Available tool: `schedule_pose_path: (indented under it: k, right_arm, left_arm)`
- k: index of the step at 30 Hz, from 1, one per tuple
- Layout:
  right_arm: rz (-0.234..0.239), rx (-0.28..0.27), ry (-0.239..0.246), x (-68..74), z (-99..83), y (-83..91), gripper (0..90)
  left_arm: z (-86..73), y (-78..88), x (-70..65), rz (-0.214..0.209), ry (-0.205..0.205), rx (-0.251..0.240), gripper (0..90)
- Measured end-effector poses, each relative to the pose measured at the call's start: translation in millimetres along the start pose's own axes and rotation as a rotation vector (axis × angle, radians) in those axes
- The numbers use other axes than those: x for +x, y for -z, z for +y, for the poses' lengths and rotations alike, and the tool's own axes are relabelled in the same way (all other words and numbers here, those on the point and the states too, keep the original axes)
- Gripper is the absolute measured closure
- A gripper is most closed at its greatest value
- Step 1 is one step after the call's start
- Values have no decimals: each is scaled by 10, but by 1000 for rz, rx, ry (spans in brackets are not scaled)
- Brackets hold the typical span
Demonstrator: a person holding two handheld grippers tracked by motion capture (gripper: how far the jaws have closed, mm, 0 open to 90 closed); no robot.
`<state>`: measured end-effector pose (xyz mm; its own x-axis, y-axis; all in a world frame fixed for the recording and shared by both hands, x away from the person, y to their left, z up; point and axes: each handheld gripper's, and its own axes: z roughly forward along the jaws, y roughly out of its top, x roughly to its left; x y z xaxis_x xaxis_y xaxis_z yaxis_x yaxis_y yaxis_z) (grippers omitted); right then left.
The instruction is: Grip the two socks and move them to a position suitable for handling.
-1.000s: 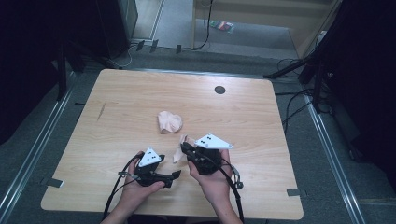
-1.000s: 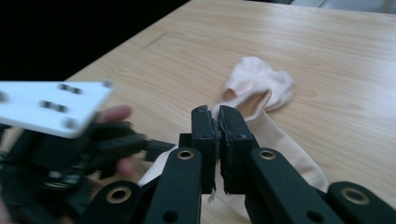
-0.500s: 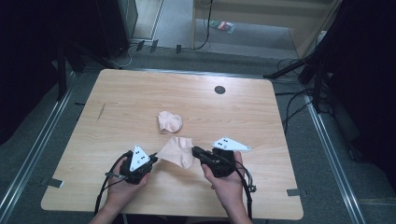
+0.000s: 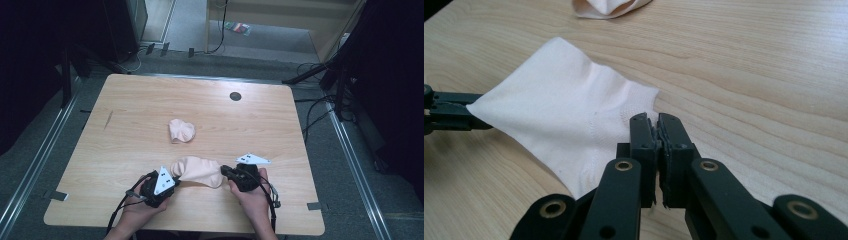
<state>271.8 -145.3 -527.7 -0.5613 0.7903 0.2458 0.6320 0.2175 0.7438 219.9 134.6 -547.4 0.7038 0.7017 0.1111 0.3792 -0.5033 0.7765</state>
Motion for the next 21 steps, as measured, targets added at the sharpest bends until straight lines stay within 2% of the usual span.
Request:
schedule_pose_path:
  k: [1,2,3,4,5,6,7,8,10,12,15,16,18,20,21]
  right_arm:
    - [-9,5,11,4,1,-4,869]
    - [-9,5,11,4,1,-4,869]
    - [-5,7,20,-8,2,-15,866]
    - [5,7,20,-14,3,-17,859]
    - [7,2,34,-21,3,-14,845]
    - [7,2,34,-21,3,-14,845]
    - [-13,-14,48,-28,6,2,782]
    - [-13,-14,48,-28,6,2,782]
    - [-32,-33,30,-57,9,27,726]
    - [-46,-60,-7,-108,1,82,685]
    - [-41,-59,-28,-107,-9,105,669]
    - [-41,-59,-28,-107,-9,105,669]
    - [-47,-22,-36,-50,-36,73,615]
    - [-53,-12,-30,-37,-44,60,597]
    - [-72,11,-35,-3,-72,30,569]
  left_arm:
    - [-6,5,13,-16,16,-6,804]
    - [-15,24,45,-38,39,-23,804]
    - [-23,50,111,-96,82,-52,697]
    - [-23,50,111,-96,82,-52,653]
    - [-34,75,246,-228,158,-71,594]
    - [-34,75,246,-228,158,-71,540]
    - [-50,119,353,-246,202,-101,513]
    - [-50,119,353,-246,202,-101,511]
    - [-61,179,496,-228,271,-144,502]
    - [-56,202,622,-173,344,-167,490]
    - [-16,100,691,-79,406,-132,477]
    - [-16,100,691,-79,406,-132,490]
    - [12,-30,720,-36,460,-107,517]
    - [17,-73,722,-26,463,-94,551]
    - [27,-146,714,-8,469,-74,573]
